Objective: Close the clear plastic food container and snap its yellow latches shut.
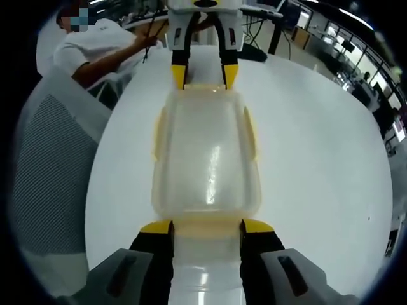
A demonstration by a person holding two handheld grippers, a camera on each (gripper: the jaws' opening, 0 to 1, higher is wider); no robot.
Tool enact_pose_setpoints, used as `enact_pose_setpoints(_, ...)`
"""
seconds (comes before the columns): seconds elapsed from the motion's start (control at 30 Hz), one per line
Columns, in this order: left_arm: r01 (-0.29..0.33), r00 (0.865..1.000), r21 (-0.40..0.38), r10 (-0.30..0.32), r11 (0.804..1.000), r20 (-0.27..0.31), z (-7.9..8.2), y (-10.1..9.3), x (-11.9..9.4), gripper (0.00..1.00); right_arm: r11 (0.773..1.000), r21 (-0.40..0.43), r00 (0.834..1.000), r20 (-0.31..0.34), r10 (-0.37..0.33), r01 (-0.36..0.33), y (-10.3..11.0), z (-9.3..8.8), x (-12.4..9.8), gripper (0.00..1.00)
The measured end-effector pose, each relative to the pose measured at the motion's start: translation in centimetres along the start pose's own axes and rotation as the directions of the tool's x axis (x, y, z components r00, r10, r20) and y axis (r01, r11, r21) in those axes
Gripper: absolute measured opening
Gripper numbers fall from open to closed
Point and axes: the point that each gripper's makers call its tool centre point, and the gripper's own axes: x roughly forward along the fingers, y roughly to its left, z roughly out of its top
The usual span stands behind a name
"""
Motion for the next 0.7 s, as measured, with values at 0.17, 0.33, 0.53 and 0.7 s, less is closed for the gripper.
enact_pose_setpoints(0.17,0.008,1.000,-0.003,-0.008,1.000,0.018,0.2,-0.2,-0.4,0.39,1.000,-0.002,1.000,0.004,0.000,0.000,0.3,0.1,-0.4,0.39)
enact_pose_setpoints(0.33,0.008,1.000,0.004,-0.008,1.000,0.016,0.3,-0.5,-0.9,0.39,1.000,0.002,1.000,0.008,0.000,0.000,0.7,0.6,-1.1,0.39)
enact_pose_setpoints(0.53,0.009,1.000,-0.004,-0.009,1.000,0.020,0.7,-0.6,-2.0,0.39,1.000,-0.004,1.000,0.013,-0.004,0.004,0.7,1.1,-2.2,0.40)
enact_pose_setpoints(0.7,-0.005,1.000,-0.006,0.005,1.000,0.023,1.1,-0.5,-2.2,0.39,1.000,-0.011,1.000,0.007,-0.019,0.019,0.6,1.1,-2.7,0.39)
